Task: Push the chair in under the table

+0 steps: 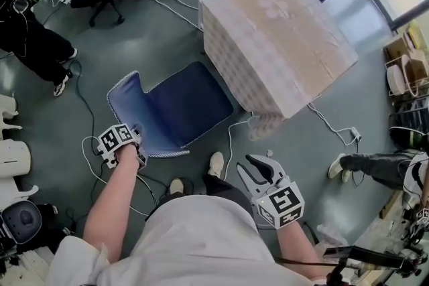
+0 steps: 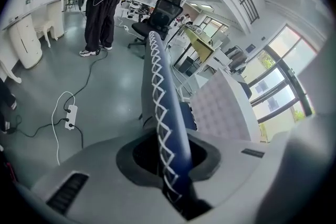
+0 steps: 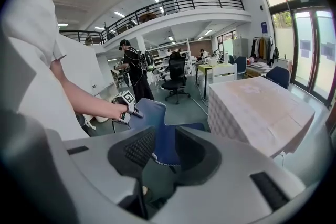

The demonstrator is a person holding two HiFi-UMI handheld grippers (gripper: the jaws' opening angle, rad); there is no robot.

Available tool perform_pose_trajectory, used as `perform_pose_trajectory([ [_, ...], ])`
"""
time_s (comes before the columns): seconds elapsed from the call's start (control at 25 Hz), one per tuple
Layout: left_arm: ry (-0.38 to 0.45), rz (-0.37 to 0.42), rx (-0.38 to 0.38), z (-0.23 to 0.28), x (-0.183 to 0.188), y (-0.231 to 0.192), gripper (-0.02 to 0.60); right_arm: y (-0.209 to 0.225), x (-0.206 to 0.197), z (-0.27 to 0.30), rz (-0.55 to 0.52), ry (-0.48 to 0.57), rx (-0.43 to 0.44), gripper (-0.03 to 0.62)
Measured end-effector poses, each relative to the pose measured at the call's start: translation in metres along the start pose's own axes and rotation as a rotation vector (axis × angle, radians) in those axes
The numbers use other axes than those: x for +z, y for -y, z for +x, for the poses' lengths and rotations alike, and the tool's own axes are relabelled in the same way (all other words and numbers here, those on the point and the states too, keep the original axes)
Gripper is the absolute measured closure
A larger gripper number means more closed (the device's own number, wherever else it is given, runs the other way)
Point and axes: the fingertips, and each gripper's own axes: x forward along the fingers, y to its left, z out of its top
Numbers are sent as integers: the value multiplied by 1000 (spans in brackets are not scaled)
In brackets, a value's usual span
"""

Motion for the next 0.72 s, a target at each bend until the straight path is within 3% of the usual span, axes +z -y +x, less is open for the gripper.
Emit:
perform_pose_trajectory([
  [0.72,-9,-18,-21,69,9,134,511,100,-15,-41,112,8,-67,470],
])
